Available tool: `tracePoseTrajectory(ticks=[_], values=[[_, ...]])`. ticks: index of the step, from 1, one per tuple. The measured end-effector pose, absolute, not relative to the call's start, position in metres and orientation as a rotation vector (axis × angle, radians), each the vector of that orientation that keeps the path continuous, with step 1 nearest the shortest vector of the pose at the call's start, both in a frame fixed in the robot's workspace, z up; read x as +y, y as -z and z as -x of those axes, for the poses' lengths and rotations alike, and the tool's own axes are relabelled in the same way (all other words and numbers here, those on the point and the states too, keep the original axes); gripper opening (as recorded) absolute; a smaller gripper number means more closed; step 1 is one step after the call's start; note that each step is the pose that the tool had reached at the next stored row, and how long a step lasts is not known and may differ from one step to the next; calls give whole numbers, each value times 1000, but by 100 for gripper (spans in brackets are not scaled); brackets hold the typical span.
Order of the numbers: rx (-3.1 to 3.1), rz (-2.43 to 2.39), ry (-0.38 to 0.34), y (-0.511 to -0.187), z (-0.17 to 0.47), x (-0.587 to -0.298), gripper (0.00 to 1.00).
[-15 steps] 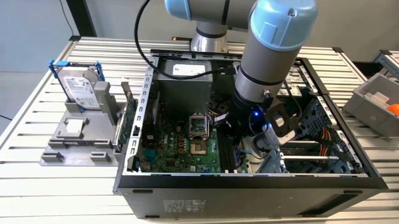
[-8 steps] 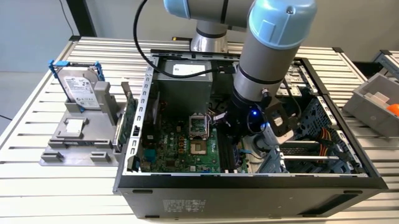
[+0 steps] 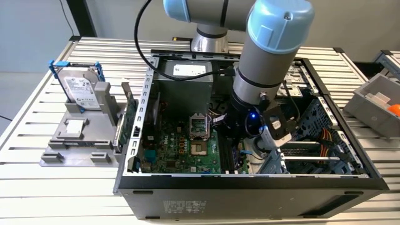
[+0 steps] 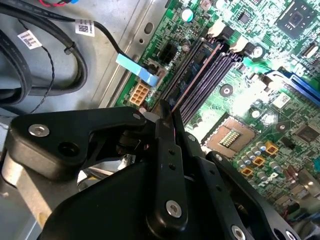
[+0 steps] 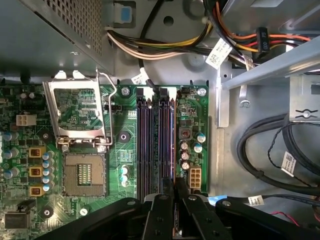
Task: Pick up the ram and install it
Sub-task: 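Insert the ram into the slot, then press down the ram until it locks into place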
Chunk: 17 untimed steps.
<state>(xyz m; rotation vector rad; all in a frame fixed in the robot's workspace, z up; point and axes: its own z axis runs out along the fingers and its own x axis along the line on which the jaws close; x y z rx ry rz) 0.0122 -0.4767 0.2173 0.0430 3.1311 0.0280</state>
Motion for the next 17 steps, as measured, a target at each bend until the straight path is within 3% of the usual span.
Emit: tracePoseTrajectory(ticks=[17], values=[[3131, -43, -28, -213, -12, -477, 0]])
